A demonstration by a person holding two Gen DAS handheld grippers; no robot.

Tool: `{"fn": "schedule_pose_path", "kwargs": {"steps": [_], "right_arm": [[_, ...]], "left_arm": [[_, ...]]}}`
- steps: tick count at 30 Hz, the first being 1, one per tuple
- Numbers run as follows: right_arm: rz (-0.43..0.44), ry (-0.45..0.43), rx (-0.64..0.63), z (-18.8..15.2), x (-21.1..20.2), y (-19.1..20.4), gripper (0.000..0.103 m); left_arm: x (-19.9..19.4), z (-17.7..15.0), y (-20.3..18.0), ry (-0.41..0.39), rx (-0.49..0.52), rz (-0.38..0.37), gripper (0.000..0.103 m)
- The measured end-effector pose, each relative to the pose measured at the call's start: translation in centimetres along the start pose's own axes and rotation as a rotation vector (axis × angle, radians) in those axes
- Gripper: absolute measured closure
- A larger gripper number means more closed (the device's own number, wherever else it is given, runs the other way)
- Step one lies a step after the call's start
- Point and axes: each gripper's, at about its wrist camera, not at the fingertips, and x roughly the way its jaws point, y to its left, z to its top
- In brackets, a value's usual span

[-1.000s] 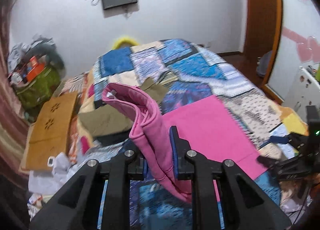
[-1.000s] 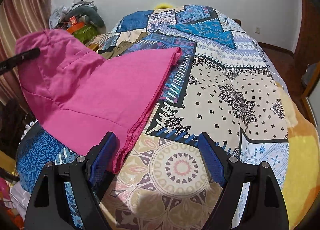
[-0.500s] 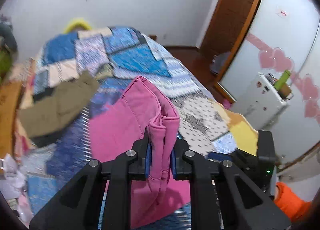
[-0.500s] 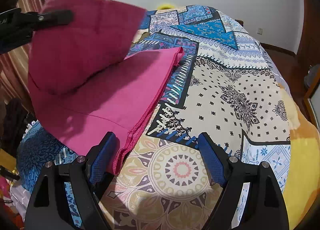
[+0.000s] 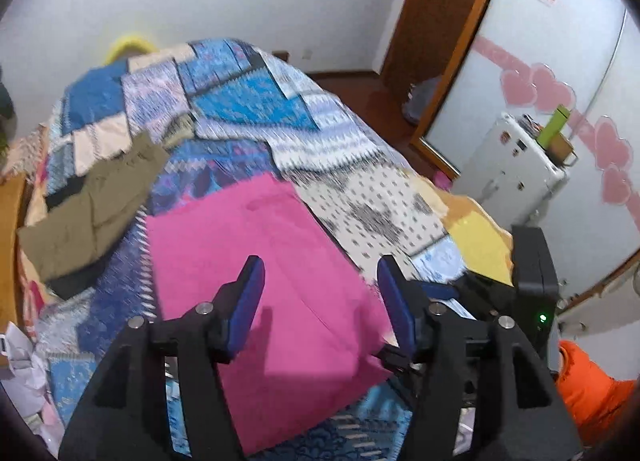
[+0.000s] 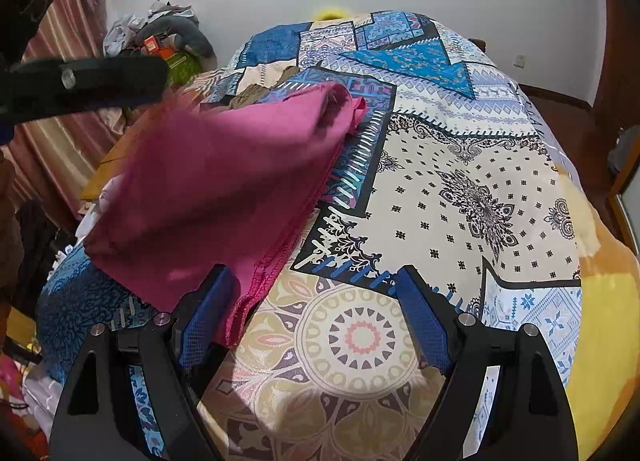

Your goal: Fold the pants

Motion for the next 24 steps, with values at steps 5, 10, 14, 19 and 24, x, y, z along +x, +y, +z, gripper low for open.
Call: {"fn": "schedule_pose_path", "kwargs": {"steps": [5, 10, 14, 19, 24], "right_arm": [[-0.009, -0.004, 0.001, -0.1, -0.5, -0.2, 0.022], [-0.025, -0.018, 0.018, 0.0, -1.4, -0.8, 0.022], [-0.043, -0.024, 0.031, 0.0, -1.7, -1.4, 0.022], [-0.071, -0.031, 0.044, 0.0, -2.2, -2.0, 0.022], [-0.089, -0.034, 0.056, -0.1, -2.7, -2.5, 0.022]], "left_arm": [[0.3, 1.4, 2.6, -0.019, -0.006, 0.092, 0.037], [2.6, 3.5, 6.4, -0.006, 0.018, 0.236, 0.034], [5.8, 5.1, 9.6, 0.047, -0.004, 0.277, 0.031], [12.0, 5.5, 12.4, 0.173, -0.002, 0.357, 0.03], [15.7, 3.4, 13.3, 0.274, 0.038, 0.394, 0.029]]}}
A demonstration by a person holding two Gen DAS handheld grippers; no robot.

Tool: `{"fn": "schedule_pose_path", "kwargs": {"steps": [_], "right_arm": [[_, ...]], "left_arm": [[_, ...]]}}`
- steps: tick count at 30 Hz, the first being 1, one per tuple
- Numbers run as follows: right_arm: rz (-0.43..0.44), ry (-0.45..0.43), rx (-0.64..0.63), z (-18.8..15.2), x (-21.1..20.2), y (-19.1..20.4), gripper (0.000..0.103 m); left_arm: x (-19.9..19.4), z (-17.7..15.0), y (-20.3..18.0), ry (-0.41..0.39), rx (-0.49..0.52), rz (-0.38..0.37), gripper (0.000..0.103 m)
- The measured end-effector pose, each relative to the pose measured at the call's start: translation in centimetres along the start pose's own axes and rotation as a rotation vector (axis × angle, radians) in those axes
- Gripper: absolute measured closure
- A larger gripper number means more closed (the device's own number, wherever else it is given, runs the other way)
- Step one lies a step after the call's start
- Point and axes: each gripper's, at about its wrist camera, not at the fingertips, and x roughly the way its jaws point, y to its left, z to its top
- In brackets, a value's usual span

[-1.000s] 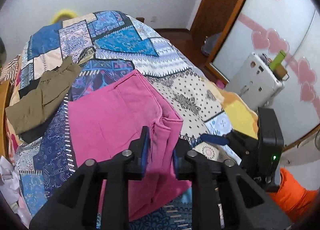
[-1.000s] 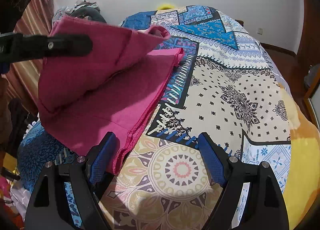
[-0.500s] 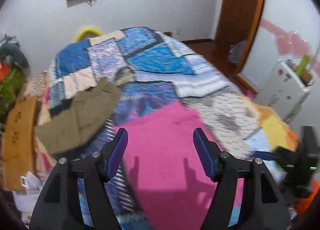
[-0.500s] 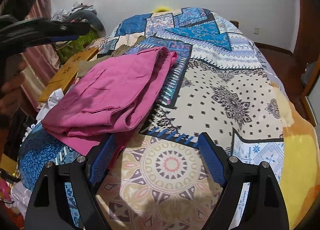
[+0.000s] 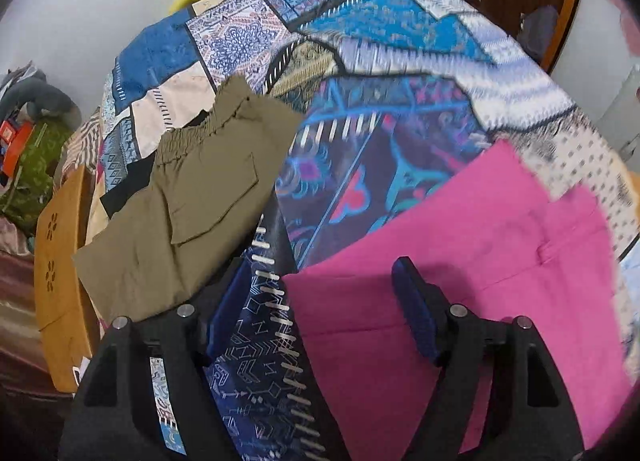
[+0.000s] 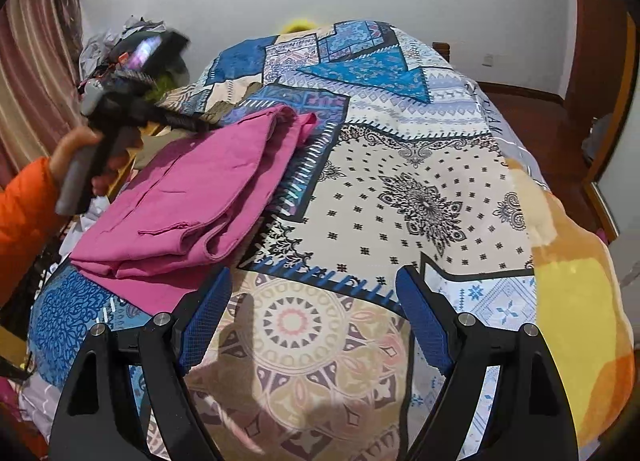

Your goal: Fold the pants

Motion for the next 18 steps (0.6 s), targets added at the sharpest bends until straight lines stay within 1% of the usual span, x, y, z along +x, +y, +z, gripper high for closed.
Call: {"fn": "schedule_pose_path", "kwargs": {"steps": [2, 4, 7, 9, 13, 16, 18], "right_arm": [[-0.007, 0.006, 0.0, -0.1, 0.1, -0.2, 0.022], [-0.012, 0.013, 0.0, -0.1, 0.2, -0.4, 0.022], [-0.013, 0.008, -0.003, -0.1, 0.0, -0.4, 0.022], [-0.012, -0.002, -0.002, 0.0, -0.3, -0.3, 0.022], [-0.008, -0.023, 0.0, 0.1, -0.9, -0.1, 0.022], [0.002, -0.032, -0.002, 0.3, -1.2, 0.3, 0.022], [0.014, -0.034, -0.014, 0.4, -1.4, 0.9, 0.022]], "left_arm": [[-0.1, -0.6, 0.5, -0.011, -0.008, -0.007, 0.029], [-0.1, -1.3, 1.2, -0.002, -0.019, -0.001, 0.029], [-0.7, -2.9, 2.4, 0.006, -0.024, 0.038, 0.029], [-1.2, -4.4, 3.6, 0.023, -0.049, 0.05, 0.029], [-2.8, -8.2, 6.2, 0.06, -0.128, 0.032, 0.029], [-4.0, -10.7, 6.8, 0.071, -0.143, 0.016, 0.029], [-5.2, -12.4, 6.7, 0.069, -0.153, -0.01, 0.029]]}}
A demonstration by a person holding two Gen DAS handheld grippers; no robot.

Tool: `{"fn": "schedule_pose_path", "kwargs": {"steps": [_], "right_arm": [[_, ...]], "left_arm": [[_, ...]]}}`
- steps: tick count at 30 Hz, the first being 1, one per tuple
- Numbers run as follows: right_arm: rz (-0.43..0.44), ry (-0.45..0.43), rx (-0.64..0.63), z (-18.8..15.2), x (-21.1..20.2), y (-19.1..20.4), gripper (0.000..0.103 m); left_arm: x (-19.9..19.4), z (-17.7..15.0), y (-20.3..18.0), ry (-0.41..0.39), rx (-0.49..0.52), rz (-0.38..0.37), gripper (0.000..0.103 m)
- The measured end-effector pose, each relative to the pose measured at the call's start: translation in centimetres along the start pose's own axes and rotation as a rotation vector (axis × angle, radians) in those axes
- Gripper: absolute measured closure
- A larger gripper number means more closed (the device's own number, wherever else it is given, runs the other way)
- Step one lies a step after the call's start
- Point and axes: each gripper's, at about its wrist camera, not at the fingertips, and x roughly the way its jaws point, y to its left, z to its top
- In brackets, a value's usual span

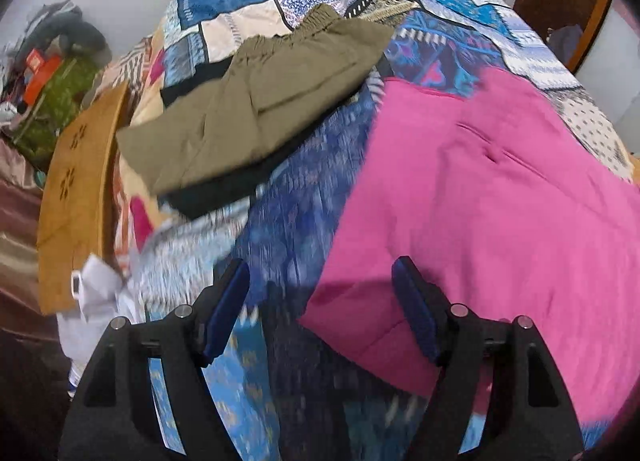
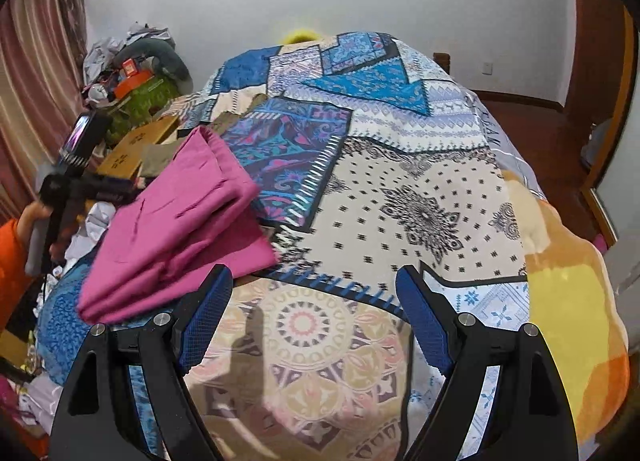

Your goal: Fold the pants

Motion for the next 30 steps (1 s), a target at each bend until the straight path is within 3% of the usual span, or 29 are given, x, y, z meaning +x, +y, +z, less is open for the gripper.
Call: {"fn": "schedule_pose_path", "kwargs": {"steps": [5, 10, 16, 18, 19, 24, 27, 30], "right_arm": [[0.026, -0.011, -0.03, 0.4, 0.0, 1.7, 0.022], [0.034, -0.027, -0.071, 0.7, 0.0, 3.1, 0.022], [0.066, -0.017, -0.113, 1.5, 0.6, 4.0, 0.023], [0.077, -0.023, -0.119, 2.0, 0.8, 4.2, 0.03], [0.089, -0.025, -0.121, 2.5, 1.1, 4.3, 0.032], [0.134, -0.011, -0.129, 4.3, 2.7, 4.7, 0.058], [0.149, 0.026, -0.151, 4.8, 4.4, 5.2, 0.069], [0.145, 0.088, -0.169, 4.4, 6.2, 5.2, 0.07]], "left_arm": [[-1.8, -2.5, -0.8, 0.006, -0.006, -0.109, 0.029], [-3.1, -2.2, -3.1, -0.014, 0.012, -0.212, 0.03], [-7.0, -0.1, -4.5, -0.179, -0.005, -0.187, 0.03], [-8.0, 0.7, -5.2, -0.234, 0.019, -0.172, 0.031], [-8.3, 1.1, -5.5, -0.252, 0.031, -0.169, 0.033], [-8.3, 2.3, -8.1, -0.262, 0.095, -0.232, 0.077], [-7.6, 2.1, -9.7, -0.244, 0.136, -0.262, 0.083], [-5.8, 1.3, -11.2, -0.191, 0.175, -0.272, 0.083]]}}
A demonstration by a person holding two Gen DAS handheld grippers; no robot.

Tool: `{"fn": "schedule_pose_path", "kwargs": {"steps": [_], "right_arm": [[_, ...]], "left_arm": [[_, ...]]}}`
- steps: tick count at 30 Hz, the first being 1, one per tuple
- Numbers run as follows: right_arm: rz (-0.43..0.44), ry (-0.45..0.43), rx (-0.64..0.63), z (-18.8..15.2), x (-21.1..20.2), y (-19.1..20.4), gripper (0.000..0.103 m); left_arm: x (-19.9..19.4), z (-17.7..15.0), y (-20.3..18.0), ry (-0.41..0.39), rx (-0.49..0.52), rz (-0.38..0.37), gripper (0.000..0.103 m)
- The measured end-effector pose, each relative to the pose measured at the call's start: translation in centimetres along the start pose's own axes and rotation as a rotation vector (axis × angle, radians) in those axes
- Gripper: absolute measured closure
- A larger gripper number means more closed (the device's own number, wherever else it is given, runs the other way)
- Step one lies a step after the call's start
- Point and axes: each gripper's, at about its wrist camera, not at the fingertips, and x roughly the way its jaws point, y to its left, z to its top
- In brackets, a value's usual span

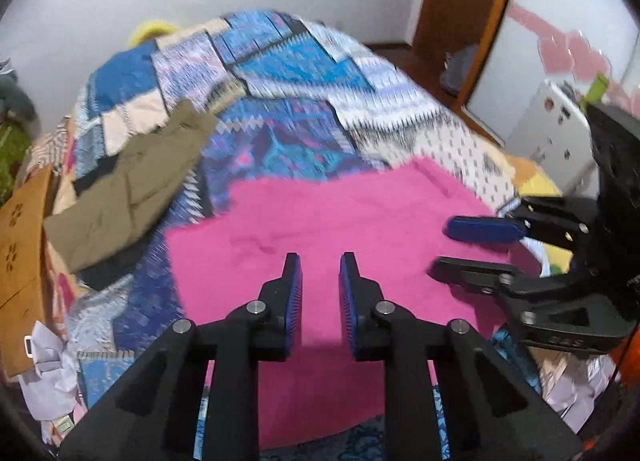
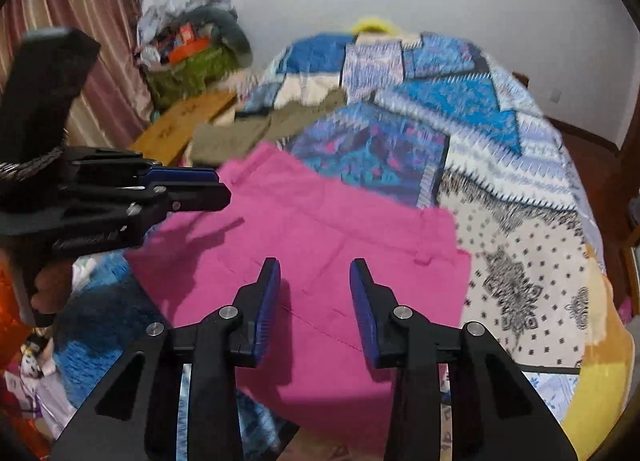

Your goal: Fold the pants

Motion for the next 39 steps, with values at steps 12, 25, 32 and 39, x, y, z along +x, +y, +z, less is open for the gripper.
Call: {"fn": "schedule_pose_path", "kwargs": {"steps": [12, 25, 32, 39], "right_arm": [[-0.015, 0.012, 0.046, -3.2, -1.2, -1.8, 0.073], [-0.105, -0.009, 0.133, -5.7, -4.3, -3.8, 0.073], [-0.192, 0.035, 0.175, -7.3, -5.5, -6.0, 0.07], [-0.206, -0.014, 0.231, -6.6, -7.2, -7.3, 0.055]], "left_arm": [[-0.3, -3.4, 0.9, 0.026, 0.02, 0.02, 0.084], [-1.7, -7.0, 3.8, 0.058, -0.008, 0.156, 0.084], [-2.2, -7.9, 7.3, 0.074, -0.107, 0.231, 0.084], [-4.5, -5.6, 8.9, -0.026, -0.185, 0.222, 0.052]]}}
